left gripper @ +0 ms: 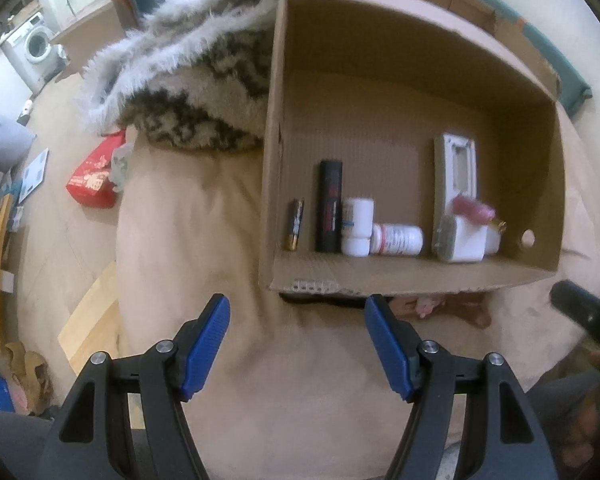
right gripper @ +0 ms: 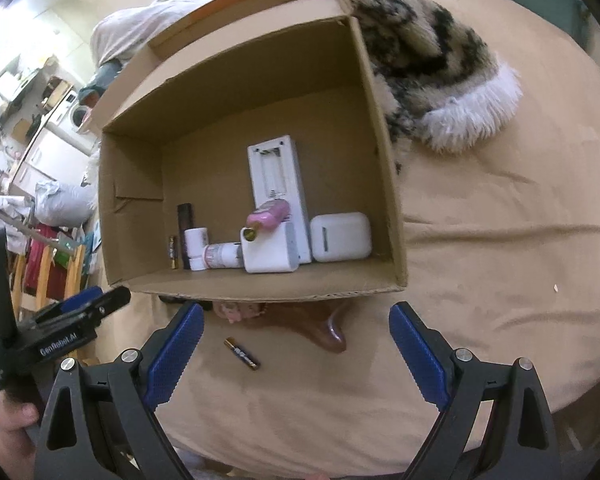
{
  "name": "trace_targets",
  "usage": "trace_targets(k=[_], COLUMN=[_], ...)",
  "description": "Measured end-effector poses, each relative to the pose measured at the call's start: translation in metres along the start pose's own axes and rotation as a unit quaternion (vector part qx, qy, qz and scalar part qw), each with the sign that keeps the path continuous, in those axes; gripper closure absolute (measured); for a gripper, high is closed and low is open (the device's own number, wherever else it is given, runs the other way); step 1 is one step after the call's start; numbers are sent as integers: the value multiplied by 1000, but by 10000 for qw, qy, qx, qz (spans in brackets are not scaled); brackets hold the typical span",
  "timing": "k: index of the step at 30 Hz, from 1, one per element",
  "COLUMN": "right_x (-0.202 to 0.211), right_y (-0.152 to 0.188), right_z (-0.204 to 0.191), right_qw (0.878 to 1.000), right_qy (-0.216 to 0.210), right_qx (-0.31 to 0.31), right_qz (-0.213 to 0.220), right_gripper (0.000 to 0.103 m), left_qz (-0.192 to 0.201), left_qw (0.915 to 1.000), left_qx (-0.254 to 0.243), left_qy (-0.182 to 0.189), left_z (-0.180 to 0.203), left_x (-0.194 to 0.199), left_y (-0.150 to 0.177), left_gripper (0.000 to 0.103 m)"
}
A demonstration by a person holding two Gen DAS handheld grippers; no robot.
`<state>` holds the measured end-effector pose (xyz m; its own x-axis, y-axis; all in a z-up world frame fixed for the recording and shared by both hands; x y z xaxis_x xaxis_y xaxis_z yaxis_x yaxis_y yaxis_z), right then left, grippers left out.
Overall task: Organize rigid objects
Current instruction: 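Withdraw both tools from the box toward the remaining items, then grasp the pink Hello Kitty case with the left tool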
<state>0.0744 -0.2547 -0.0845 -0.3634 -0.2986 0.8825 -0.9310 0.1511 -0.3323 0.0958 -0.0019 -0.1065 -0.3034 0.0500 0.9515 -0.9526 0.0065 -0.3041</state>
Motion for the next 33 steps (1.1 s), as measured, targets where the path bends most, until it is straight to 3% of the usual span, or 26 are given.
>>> trace_targets(k=[7,13,16,23,27,28,29,33], right_x=[-9,-15,-13,-1,-4,-4,-4,-3], right_y=[-3,-8,-11,-11,-9,-9,-9,-10], right_z=[-2,-2,5,21,22,21,19,16], right_qw=[9999,9998,9987,9965,9960,9962,9964,9971], right_qy=[7,39,-175,-308,-369,-381,-384,-383], right_qx=[-70,-147,-455,-779,-804,-782,-746,-651], right_qz=[-120,-164,-129,32,-75,-79,-71,-45], right_gripper=[4,4,4,4,4,4,4,4], left_qz=[-456,-473,-566,-943,-855,-841,-829,-927], left_qw=[9988,9977,9964,9945,9955,9958,9959,9946], left_qx=[-142,-213,-93,356,378,353,340,391], left_qy=[85,432,621,300,129,125,152,269], left_z=[16,51,75,101,105,106,105,96], left_x=[-26,-37,-48,-82,-91,-92,-91,-86], left_y=[12,15,14,5,0,0,0,6], left_gripper=[36,36,36,36,36,38,48,50])
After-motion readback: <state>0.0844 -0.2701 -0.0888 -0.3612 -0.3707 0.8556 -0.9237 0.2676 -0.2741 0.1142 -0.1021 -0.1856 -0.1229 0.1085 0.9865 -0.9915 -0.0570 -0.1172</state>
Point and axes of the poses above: each gripper's, at about its wrist camera, not at the fingertips, and x roughly against the way its jaws point, z to its right, y to its underside, the point moved 2 cm from there along -x, roughly the way its jaws point, and after that the axes turned 2 degrees about -x, right-handed, at the moved point
